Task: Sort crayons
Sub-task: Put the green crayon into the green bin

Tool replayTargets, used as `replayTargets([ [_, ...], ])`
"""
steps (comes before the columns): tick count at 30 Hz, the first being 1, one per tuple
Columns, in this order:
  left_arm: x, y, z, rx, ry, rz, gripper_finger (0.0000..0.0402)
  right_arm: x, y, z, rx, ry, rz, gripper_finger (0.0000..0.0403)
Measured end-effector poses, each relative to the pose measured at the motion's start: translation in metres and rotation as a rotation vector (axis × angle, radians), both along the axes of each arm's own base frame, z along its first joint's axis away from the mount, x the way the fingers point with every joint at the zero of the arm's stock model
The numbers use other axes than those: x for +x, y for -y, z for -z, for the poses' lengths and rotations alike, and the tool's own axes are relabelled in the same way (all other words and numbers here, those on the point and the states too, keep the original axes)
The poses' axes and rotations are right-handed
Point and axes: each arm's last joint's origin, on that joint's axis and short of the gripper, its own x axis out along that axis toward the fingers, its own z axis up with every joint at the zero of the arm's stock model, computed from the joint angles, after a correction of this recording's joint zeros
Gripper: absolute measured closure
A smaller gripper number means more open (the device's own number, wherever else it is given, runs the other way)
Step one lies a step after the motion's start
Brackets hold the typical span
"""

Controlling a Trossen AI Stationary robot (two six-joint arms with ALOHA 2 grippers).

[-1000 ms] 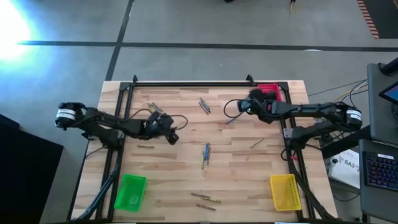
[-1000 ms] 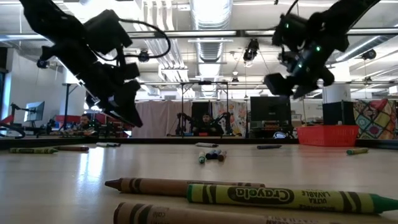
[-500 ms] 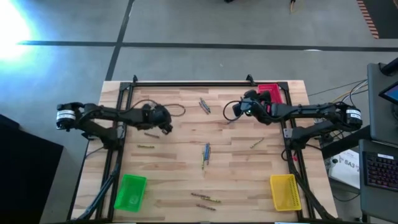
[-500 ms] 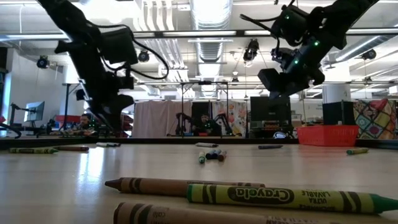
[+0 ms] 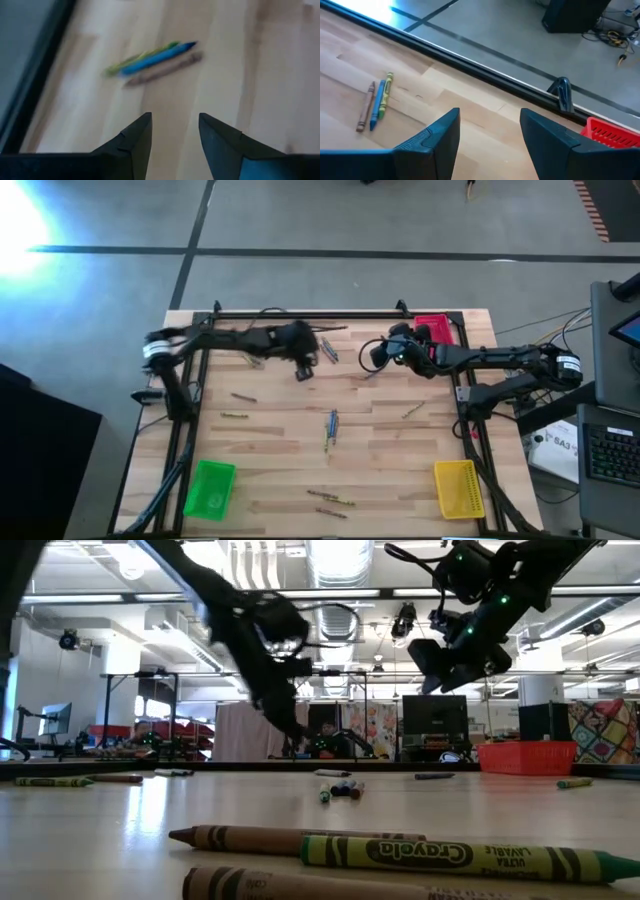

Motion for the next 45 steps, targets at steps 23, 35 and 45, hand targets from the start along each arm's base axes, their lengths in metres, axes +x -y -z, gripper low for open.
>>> replayTargets([
  [23,0.074,-0.036,0.010,-0.130,-0.211,0.219,0.0322,-0.016,-0.001,0.006,0.015,-0.184,-0.019,0.0205],
  [35,-0.004,-0.020,0.017,-0.254,-0.084,0.088,0.0322,-0.005,0.002,0.025,0.252,-0.107,-0.172,0.0205],
  [45,-0.072,0.016,0.013,-0.197,0.292,-0.177,0.0322,0.018,0.026,0.070,0.396,-0.214,-0.163,0.0205],
])
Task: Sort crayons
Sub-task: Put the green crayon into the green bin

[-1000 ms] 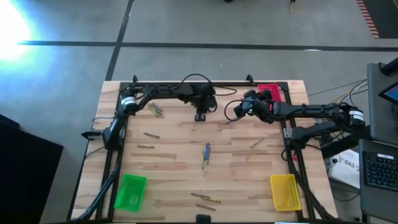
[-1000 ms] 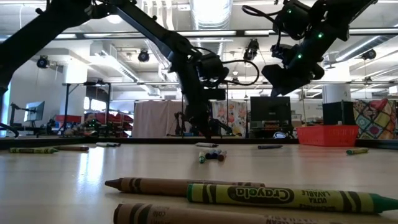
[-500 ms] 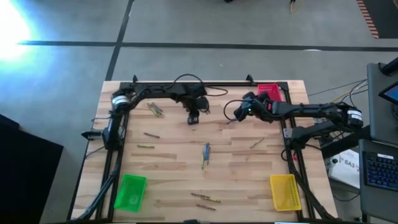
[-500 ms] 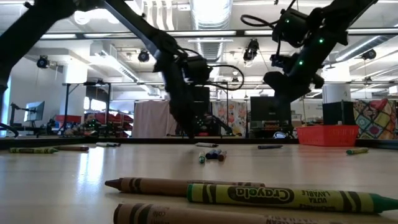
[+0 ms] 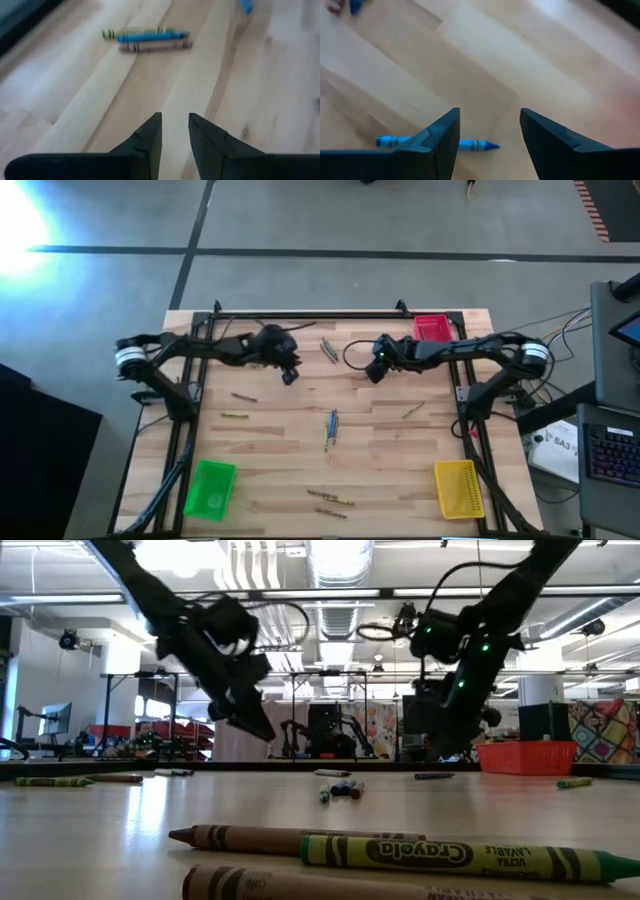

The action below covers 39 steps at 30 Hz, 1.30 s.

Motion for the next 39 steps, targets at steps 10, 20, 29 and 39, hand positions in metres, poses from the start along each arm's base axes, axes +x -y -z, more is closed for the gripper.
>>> replayTargets([
  [10,-0.032,0.018,-0.011,0.067,0.211,-0.018,0.0322,0.027,-0.005,-0.010,0.045,-0.059,-0.151,0.0227],
  [20,-0.034,0.019,-0.017,0.104,0.224,-0.001,0.0322,0.025,-0.033,-0.024,0.154,-0.070,-0.305,0.0261],
  [29,-0.032,0.018,-0.020,0.057,0.252,-0.039,0.0322,-0.007,-0.073,-0.027,0.365,-0.479,-0.315,0.0261],
  [39,-0.031,0.019,-0.020,0.050,0.254,-0.039,0.0322,-0.019,-0.096,-0.030,0.397,-0.639,-0.308,0.0261],
])
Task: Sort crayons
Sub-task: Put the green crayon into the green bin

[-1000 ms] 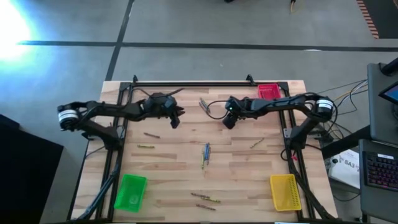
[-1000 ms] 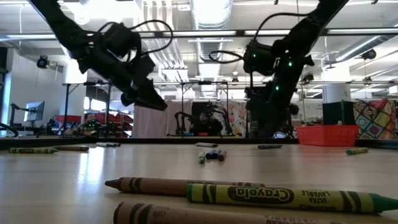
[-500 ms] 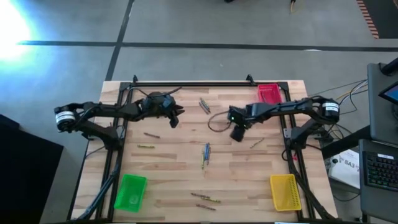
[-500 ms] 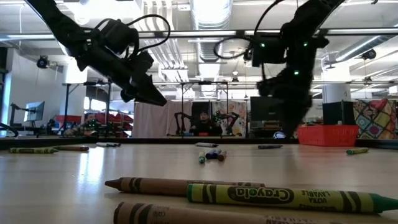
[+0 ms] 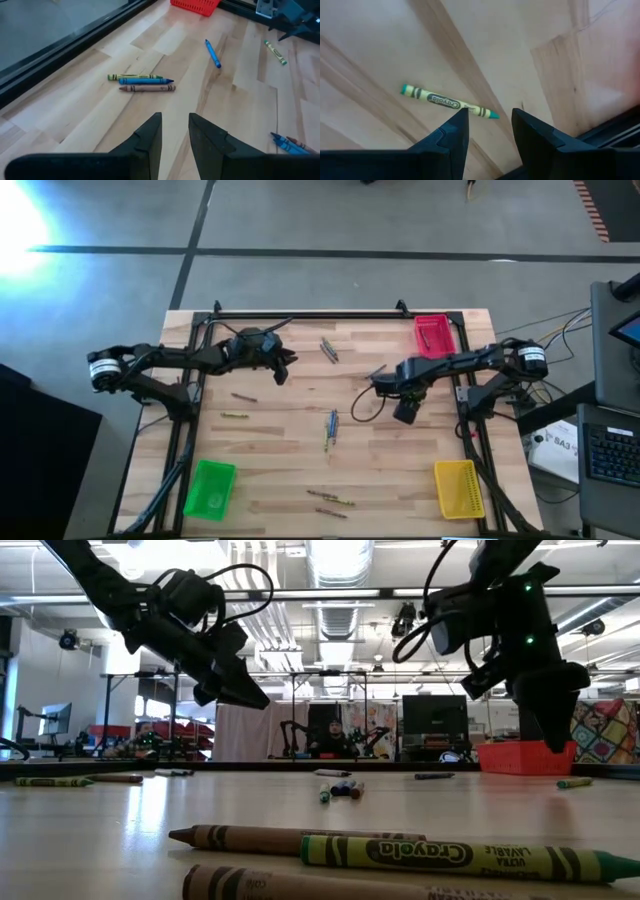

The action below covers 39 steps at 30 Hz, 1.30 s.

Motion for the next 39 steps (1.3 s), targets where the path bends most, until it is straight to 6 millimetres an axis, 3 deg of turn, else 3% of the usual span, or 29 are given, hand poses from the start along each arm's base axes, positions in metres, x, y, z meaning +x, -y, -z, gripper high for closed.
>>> replayTargets([
  [9,0.000,0.000,0.000,0.019,-0.012,0.013,0.0322,-0.009,-0.004,-0.003,0.111,-0.093,-0.047,0.0261],
  [18,0.000,0.000,0.001,0.013,-0.011,0.011,0.0322,-0.010,-0.014,0.001,0.152,-0.128,-0.232,0.0261],
  [29,0.000,0.000,0.001,0.013,-0.011,0.011,0.0322,-0.003,-0.034,0.012,0.156,-0.112,-0.376,0.0261],
  [39,0.000,0.000,0.001,0.018,-0.012,0.013,0.0322,0.003,-0.035,0.030,0.111,0.026,-0.441,0.0261],
])
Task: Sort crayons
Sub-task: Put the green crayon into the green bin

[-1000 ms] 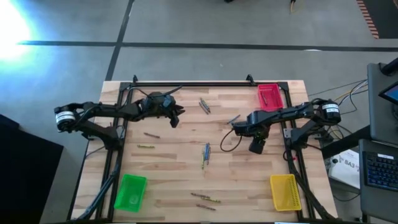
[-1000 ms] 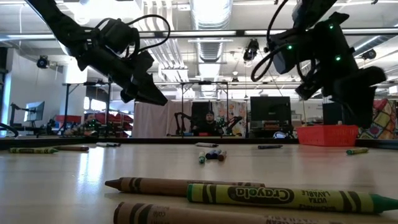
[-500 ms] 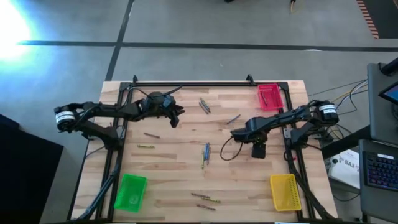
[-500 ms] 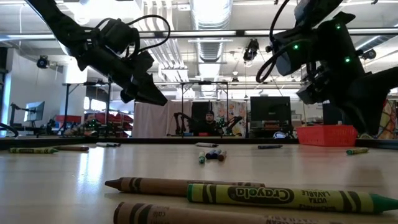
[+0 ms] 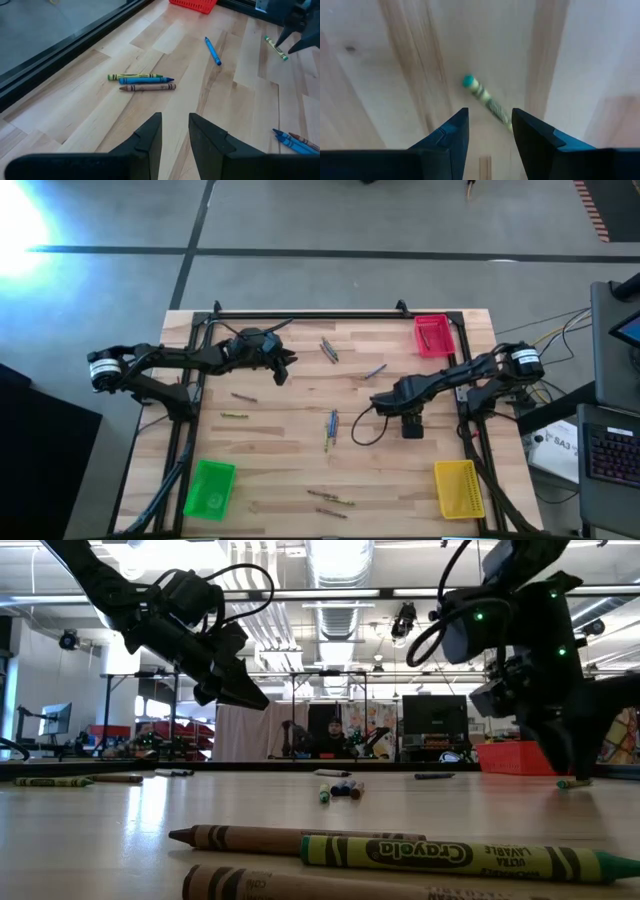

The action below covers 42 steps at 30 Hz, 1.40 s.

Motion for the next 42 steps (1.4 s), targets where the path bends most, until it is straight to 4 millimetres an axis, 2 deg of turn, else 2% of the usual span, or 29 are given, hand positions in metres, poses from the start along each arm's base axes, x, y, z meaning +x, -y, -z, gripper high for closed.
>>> replayTargets([
  [15,0.000,0.000,0.000,0.001,-0.001,0.000,0.0322,-0.008,0.001,0.015,0.007,0.020,-0.022,0.0269],
  [19,0.000,0.000,0.000,0.001,-0.002,0.002,0.0322,-0.008,0.000,0.015,0.007,0.029,0.035,0.0301],
  [24,0.000,0.001,0.000,-0.003,-0.003,0.010,0.0322,-0.007,0.000,0.016,0.002,0.040,0.104,0.0379],
  [28,0.001,0.003,0.001,-0.040,0.008,0.009,0.0322,-0.004,0.000,0.015,-0.010,0.067,0.129,0.0388],
  [32,0.001,0.011,0.006,-0.090,0.005,0.030,0.0322,0.012,0.000,0.009,-0.024,0.206,0.121,0.0389],
  [37,-0.002,0.028,0.018,-0.101,0.012,0.071,0.0322,0.045,0.000,-0.005,-0.042,0.531,0.075,0.0390],
  [42,-0.010,0.043,0.030,-0.117,0.096,0.099,0.0322,0.077,-0.003,-0.024,0.024,0.908,-0.030,0.0390],
])
